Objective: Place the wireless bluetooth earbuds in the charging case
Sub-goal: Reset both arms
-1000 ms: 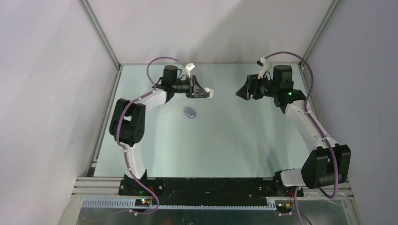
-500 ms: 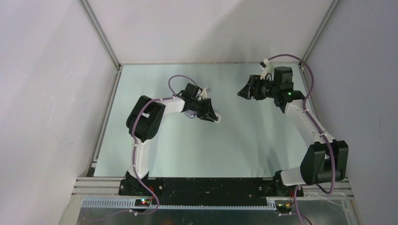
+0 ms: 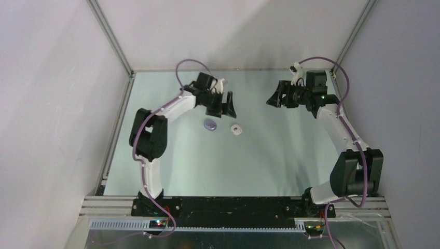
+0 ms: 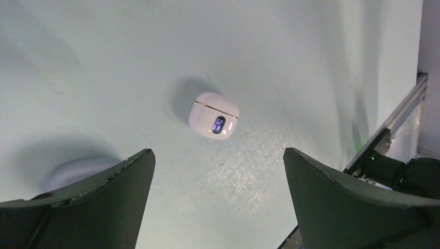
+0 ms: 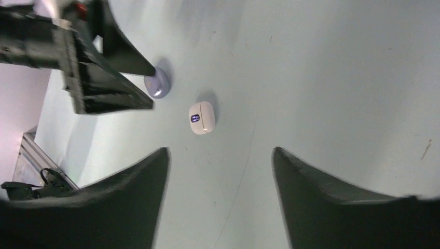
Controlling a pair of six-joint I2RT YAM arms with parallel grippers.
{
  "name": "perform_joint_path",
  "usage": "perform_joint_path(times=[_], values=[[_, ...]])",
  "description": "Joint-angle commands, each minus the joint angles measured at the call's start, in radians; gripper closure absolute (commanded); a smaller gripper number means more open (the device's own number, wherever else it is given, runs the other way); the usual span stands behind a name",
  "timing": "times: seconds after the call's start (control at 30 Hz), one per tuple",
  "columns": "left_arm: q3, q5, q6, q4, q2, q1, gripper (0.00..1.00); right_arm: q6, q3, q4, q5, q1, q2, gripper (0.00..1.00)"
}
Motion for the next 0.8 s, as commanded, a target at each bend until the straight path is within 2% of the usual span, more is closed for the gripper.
perform_joint_path(times=[0.0, 0.03, 0.13, 0.17, 0.27, 0.3, 0.37, 0.6, 0.77], values=[[0.18, -0.104, 0.21, -0.215, -0.152, 0.083, 0.0, -0.114, 0.174, -0.118, -0.029, -0.011, 0.025, 0.12], [0.201, -0.123, 0.222, -0.238, -0.168, 0.095, 0.0, -0.116, 0.217, -0.122, -0.031, -0.01, 0.039, 0.03], [0.205, -0.249, 0.241, -0.172, -0.282, 0.174, 0.0, -0.085, 0.272, -0.038, 0.014, -0.006, 0.06, 0.01], [0.187, -0.276, 0.24, -0.089, -0.34, 0.209, 0.0, -0.074, 0.274, -0.005, 0.039, -0.002, 0.068, 0.01], [0.044, -0.402, 0.237, 0.117, -0.448, 0.27, 0.0, 0.01, 0.308, 0.055, 0.343, 0.041, 0.097, 0.01], [-0.002, -0.415, 0.24, 0.206, -0.485, 0.29, 0.0, 0.016, 0.333, 0.049, 0.382, 0.047, 0.116, 0.01], [-0.026, -0.44, 0.267, 0.269, -0.511, 0.303, 0.0, 0.023, 0.346, 0.031, 0.463, 0.065, 0.128, 0.0], [-0.038, -0.492, 0.349, 0.237, -0.527, 0.305, 0.0, 0.014, 0.357, 0.003, 0.503, 0.092, 0.092, 0.01], [-0.041, -0.505, 0.391, 0.205, -0.537, 0.305, 0.0, 0.026, 0.387, -0.034, 0.455, 0.096, 0.115, 0.0]])
